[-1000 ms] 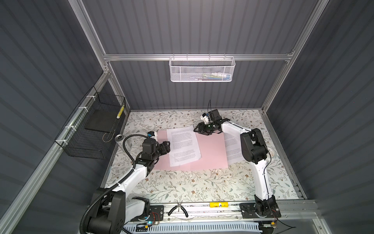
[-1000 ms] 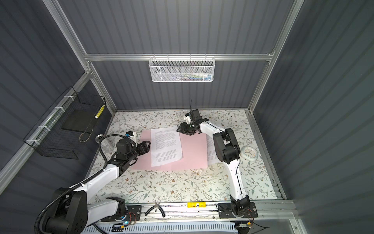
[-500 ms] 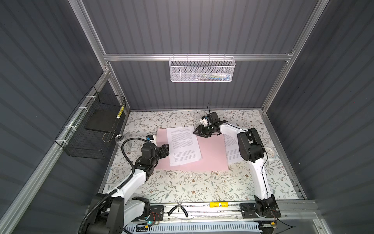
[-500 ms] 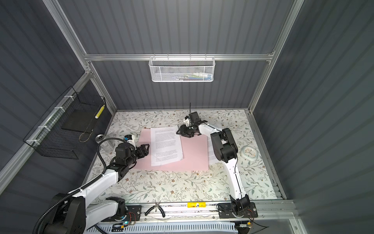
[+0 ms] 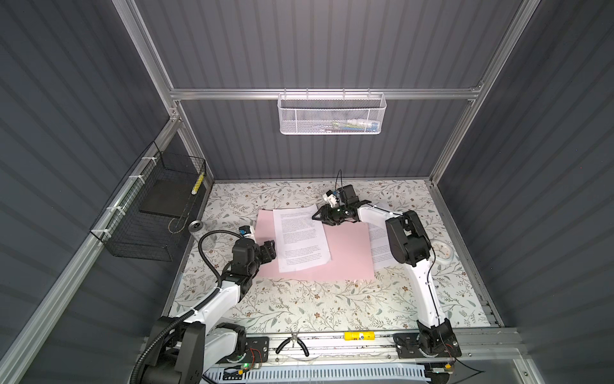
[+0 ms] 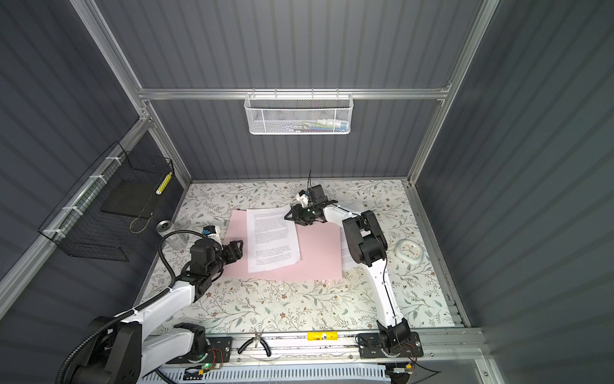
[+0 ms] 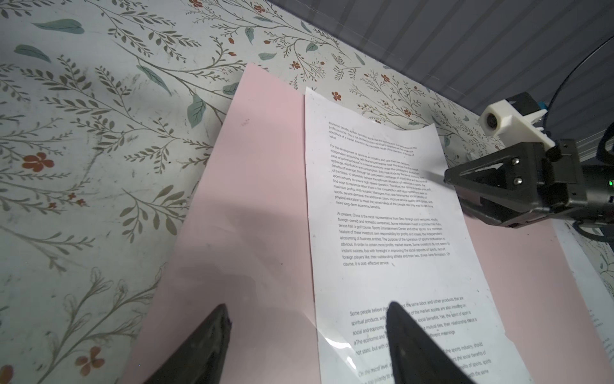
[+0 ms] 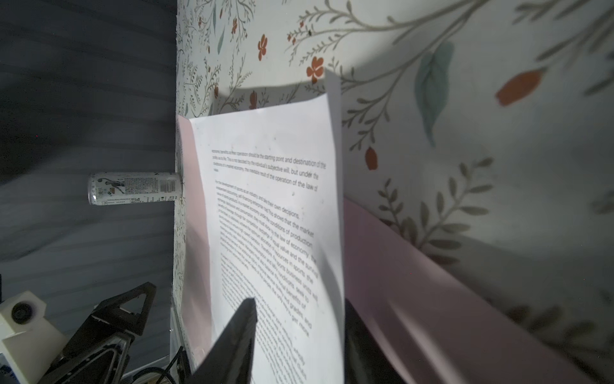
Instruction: Put the files into the folder
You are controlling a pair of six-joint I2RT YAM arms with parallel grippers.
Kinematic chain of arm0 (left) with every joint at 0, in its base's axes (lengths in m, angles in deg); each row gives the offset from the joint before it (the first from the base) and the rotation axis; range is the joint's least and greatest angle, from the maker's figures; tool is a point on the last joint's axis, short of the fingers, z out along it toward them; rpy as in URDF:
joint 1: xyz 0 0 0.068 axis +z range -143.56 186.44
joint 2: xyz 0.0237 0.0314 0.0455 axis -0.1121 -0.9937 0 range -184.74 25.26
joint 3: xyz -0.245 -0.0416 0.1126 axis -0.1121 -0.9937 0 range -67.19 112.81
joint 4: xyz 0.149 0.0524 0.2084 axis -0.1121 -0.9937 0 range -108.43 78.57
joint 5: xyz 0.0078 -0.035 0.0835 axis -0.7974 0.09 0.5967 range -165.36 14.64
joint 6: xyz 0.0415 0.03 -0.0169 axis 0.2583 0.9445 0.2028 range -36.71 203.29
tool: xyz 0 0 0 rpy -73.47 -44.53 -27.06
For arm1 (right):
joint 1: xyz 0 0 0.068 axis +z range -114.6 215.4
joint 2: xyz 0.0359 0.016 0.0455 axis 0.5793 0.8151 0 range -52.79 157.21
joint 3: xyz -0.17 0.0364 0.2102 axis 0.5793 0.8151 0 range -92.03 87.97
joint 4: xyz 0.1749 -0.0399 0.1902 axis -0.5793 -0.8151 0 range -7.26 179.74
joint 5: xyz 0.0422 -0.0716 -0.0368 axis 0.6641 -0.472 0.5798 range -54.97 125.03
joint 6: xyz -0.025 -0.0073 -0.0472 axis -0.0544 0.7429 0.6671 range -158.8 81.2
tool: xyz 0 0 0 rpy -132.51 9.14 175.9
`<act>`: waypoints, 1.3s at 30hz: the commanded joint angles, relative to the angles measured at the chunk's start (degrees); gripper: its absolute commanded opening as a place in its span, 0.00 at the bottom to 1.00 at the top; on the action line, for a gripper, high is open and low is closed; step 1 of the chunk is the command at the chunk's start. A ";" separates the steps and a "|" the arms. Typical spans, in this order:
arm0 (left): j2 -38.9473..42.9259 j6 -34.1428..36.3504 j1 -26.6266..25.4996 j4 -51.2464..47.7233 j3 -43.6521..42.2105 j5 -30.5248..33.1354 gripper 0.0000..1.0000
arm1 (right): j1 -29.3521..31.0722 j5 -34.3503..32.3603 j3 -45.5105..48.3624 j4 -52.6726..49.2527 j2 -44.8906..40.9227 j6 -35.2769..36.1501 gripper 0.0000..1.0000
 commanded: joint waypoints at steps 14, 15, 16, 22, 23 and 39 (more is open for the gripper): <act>0.89 0.61 0.38 -0.60 2.54 -0.81 0.75 | 1.55 1.07 -1.10 4.40 2.19 -4.74 0.00; 0.80 0.62 0.38 -0.68 2.61 -0.86 0.75 | 1.59 0.83 -0.86 4.87 2.17 -5.51 0.00; 0.80 0.62 0.38 -0.79 2.70 -0.91 0.75 | 1.74 0.10 -0.35 5.39 2.04 -6.54 0.00; 1.38 0.62 0.38 -1.00 2.55 -0.25 0.75 | 2.22 -6.33 5.58 10.81 -1.72 -8.87 0.00; 1.49 0.62 0.38 -1.12 2.50 -0.12 0.75 | 2.24 -6.36 6.45 12.38 -2.00 -9.55 0.00; 2.73 0.33 0.38 -1.88 1.69 1.53 0.73 | 4.51 -13.59 13.05 20.72 -5.30 -18.06 0.00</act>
